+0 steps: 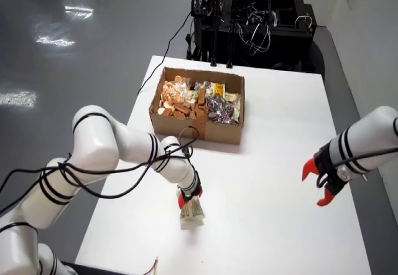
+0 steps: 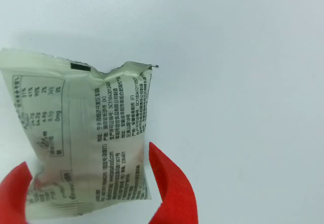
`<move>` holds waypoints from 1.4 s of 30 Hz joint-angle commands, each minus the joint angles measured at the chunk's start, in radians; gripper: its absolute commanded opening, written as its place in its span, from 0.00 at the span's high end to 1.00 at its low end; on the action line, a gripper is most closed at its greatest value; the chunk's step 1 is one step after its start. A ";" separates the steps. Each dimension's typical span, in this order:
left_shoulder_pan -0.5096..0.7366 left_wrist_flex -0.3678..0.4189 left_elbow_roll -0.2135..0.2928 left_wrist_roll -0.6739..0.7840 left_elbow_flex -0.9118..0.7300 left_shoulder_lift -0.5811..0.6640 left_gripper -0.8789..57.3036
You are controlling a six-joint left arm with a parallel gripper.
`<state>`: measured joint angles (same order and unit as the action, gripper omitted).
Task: Grasp a snack and put it in the bin.
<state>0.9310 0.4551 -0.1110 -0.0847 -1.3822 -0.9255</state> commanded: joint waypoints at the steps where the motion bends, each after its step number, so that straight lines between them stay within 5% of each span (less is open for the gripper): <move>1: 0.001 -0.015 0.002 0.003 -0.004 -0.012 0.19; 19: 0.010 -0.046 0.003 0.028 -0.015 -0.026 0.32; 25: 0.017 -0.048 0.003 0.044 -0.024 -0.036 0.44; 42: 0.032 0.017 -0.003 0.094 0.004 -0.014 0.60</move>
<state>0.9625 0.4553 -0.1123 0.0070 -1.3941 -0.9458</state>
